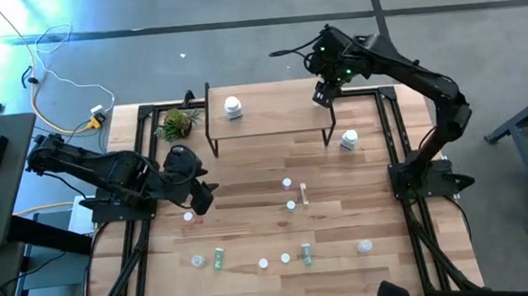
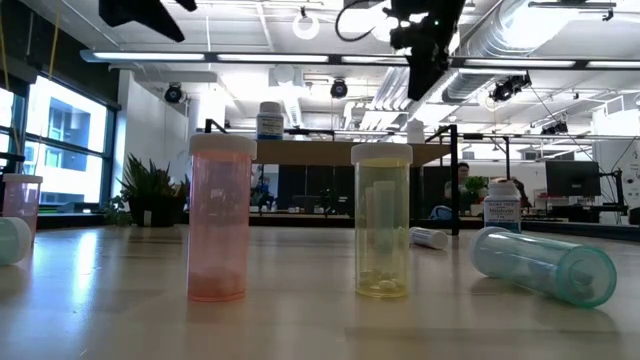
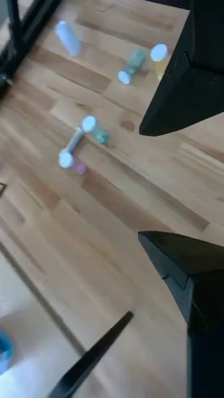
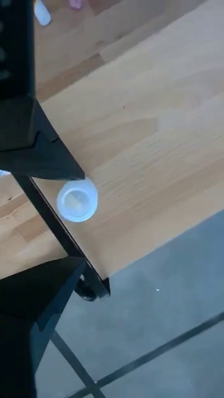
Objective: Pick and place medicine bottles onto shelf by color
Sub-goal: Put the bottom orange pill bottle on the shelf
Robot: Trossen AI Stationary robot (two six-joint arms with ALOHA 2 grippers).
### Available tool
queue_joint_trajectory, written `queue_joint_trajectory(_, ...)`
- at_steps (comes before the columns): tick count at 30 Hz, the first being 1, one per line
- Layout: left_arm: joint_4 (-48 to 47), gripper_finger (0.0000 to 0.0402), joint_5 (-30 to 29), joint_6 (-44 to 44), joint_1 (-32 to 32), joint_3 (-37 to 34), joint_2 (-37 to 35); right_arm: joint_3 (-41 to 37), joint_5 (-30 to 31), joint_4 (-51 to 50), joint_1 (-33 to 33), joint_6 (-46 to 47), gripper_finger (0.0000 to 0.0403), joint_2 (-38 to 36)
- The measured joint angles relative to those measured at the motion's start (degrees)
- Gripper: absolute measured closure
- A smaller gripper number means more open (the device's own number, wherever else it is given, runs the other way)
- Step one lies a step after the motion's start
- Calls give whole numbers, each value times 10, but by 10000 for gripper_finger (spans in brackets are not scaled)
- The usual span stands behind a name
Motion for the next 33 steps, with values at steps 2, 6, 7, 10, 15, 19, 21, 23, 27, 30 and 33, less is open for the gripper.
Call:
queue_joint_trajectory(2, -5, 147, 1, -11, -12, 0, 6, 0, 0, 2, 0, 2, 199, -12)
queue_joint_trajectory(6, -13, 147, -11, -40, -40, 0, 16, 0, 0, 2, 0, 15, 199, -30)
queue_joint_trajectory(7, -19, 147, -19, -50, -49, 0, 20, 0, 0, 2, 0, 15, 199, -33)
queue_joint_trajectory(10, -47, 147, -42, -95, -77, 0, 35, 0, -1, 2, 0, 16, 199, -41)
queue_joint_trajectory(15, -98, 147, -50, -187, -123, 0, 59, 0, -2, 1, 0, 29, 199, -46)
queue_joint_trajectory(19, -163, 147, -41, -305, -154, 0, 75, 0, -2, 0, 0, 29, 199, -45)
queue_joint_trajectory(21, -202, 147, -29, -377, -169, 0, 85, 0, -2, 0, 0, 29, 199, -45)
queue_joint_trajectory(23, -239, 147, -5, -447, -183, 0, 90, 0, -2, 0, 0, 29, 199, -45)
queue_joint_trajectory(27, -283, 147, 67, -554, -197, 0, 97, 0, -2, 1, 0, 29, 199, -45)
queue_joint_trajectory(30, -285, 147, 109, -593, -197, 0, 100, 0, -2, 1, 0, 29, 199, -45)
queue_joint_trajectory(33, -292, 147, 122, -624, -195, 0, 107, 0, -2, 1, 0, 29, 199, -45)
